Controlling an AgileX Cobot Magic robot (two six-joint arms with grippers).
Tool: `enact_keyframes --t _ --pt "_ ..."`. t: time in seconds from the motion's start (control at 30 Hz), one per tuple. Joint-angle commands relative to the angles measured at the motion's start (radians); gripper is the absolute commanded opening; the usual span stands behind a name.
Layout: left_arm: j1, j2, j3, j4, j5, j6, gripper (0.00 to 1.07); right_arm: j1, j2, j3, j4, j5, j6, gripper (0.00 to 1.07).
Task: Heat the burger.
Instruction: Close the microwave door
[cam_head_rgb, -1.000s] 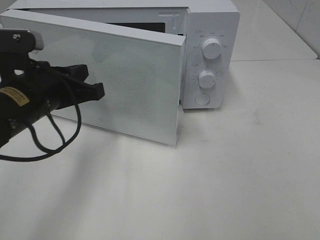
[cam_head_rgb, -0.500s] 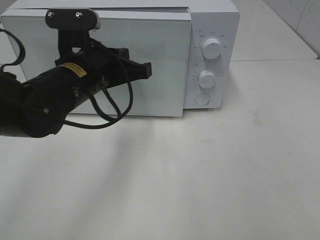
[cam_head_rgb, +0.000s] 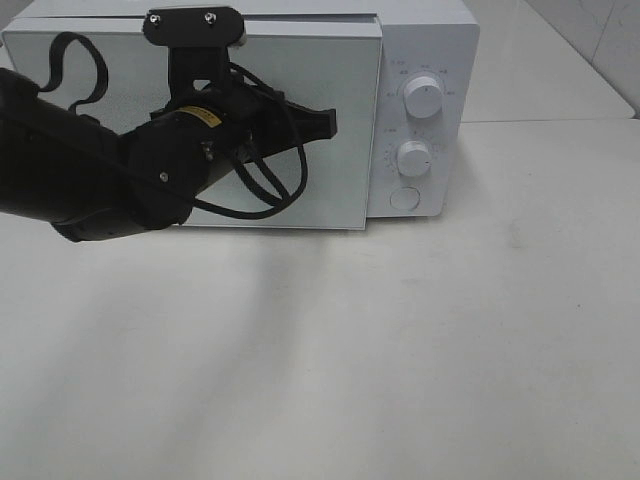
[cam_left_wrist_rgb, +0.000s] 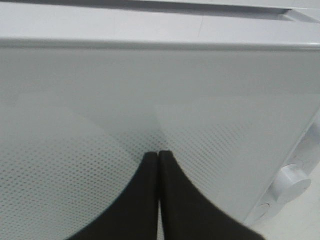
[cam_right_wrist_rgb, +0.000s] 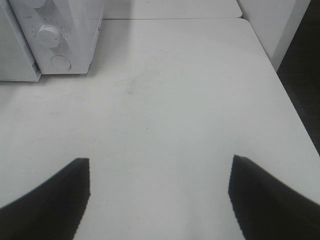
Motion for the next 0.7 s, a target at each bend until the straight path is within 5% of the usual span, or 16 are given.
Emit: enact_keyframes --t 0.03,0.7 --pt "0.002 0.010 -0.031 -0.023 -0.014 0.005 0.00 -0.005 -0.030 0.005 -0.004 -0.003 -0.009 0.75" --pt "0.022 0.104 -0.204 -0.084 0.016 0.103 0.00 -0.005 -0.030 0.005 -0.006 -0.003 -0.009 0.75"
